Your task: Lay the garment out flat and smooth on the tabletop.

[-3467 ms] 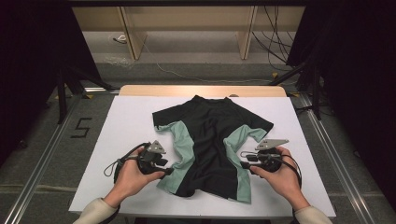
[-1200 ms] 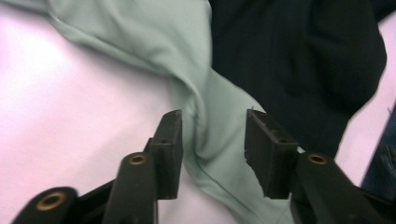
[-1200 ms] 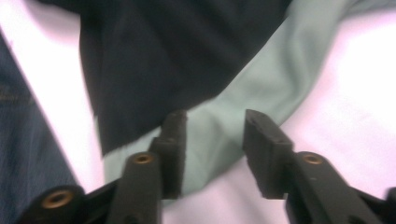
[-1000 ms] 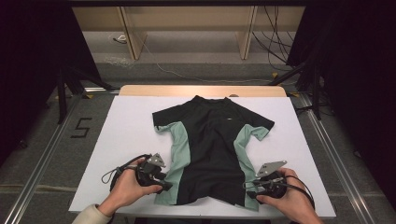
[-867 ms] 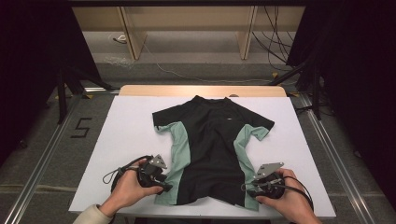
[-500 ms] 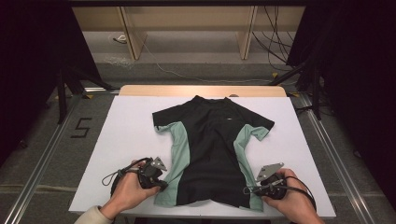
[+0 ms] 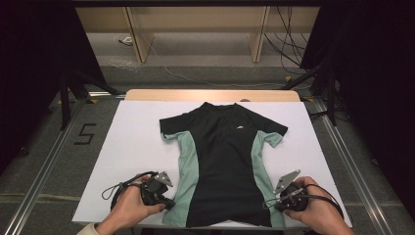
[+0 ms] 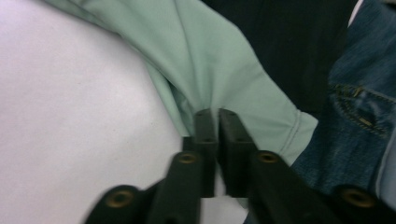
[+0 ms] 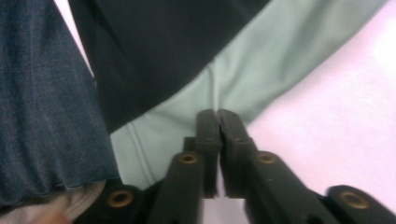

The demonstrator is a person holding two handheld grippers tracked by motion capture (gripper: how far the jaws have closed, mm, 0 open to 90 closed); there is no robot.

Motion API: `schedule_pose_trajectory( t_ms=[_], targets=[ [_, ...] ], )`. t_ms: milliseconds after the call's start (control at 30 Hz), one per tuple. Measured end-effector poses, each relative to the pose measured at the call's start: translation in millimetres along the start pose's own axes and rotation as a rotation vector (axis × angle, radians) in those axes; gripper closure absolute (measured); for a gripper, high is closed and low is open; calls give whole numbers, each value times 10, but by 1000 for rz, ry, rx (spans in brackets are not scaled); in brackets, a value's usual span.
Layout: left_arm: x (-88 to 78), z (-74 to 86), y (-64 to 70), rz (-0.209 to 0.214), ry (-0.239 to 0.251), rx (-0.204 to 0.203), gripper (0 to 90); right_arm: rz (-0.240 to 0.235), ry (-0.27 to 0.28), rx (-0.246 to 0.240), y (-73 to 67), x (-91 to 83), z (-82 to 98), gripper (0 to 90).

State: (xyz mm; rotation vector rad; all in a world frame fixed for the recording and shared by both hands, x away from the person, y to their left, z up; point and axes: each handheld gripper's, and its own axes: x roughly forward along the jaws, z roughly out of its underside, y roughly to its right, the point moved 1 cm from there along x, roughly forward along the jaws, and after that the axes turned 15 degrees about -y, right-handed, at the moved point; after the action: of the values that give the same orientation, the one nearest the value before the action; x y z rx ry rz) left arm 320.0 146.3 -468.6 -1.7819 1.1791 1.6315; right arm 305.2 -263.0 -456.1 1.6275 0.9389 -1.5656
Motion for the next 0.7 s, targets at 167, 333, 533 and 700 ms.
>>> schedule_pose_trajectory(
  t_ms=[167, 333, 533, 700],
  targets=[
    [-142, -166, -179, -92, 119, -22, 621, 41, 243, 180, 246, -187, 8, 691],
    [-147, -426, -414, -79, 187, -79, 537, 56, 385, 345, 521, -145, -124, 629],
    [-3, -804, -659, -56, 223, -140, 513, -28, 469, 463, 810, 42, -458, 587],
    [170, -866, -713, -100, 116, -147, 875, -83, 372, 442, 827, 189, -662, 883]
  ],
)
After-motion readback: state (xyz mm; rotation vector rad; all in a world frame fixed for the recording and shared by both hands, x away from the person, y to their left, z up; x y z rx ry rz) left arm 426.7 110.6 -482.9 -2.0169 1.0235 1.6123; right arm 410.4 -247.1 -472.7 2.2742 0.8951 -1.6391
